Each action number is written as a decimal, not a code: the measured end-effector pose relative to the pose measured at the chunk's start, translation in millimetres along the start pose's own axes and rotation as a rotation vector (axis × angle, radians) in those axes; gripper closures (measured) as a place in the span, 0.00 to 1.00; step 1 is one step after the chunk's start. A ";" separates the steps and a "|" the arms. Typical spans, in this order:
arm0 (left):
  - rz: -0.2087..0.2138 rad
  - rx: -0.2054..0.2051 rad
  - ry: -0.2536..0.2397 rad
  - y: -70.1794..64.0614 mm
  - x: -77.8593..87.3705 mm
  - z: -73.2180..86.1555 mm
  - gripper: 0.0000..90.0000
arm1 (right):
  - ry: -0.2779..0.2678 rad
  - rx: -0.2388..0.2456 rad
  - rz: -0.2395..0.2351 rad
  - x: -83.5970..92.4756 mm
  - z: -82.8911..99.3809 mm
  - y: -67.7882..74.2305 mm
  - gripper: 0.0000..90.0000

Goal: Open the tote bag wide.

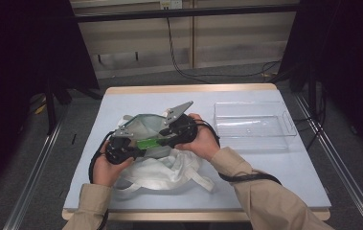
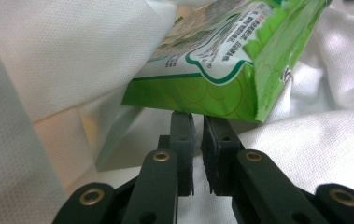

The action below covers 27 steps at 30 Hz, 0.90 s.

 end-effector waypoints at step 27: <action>0.000 0.014 -0.019 1.2 0.4 -0.5 0.75 | 0.093 0.024 0.000 -0.8 3.4 -2.0 0.79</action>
Point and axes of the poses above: each handheld gripper's, and its own axes: x roughly backward along the jaws, z roughly out of its underside, y roughly to its left, the point moved 9 cm from there along -x, roughly forward along the jaws, and after that the axes turned 4 degrees about -z, right-handed, at the moved point
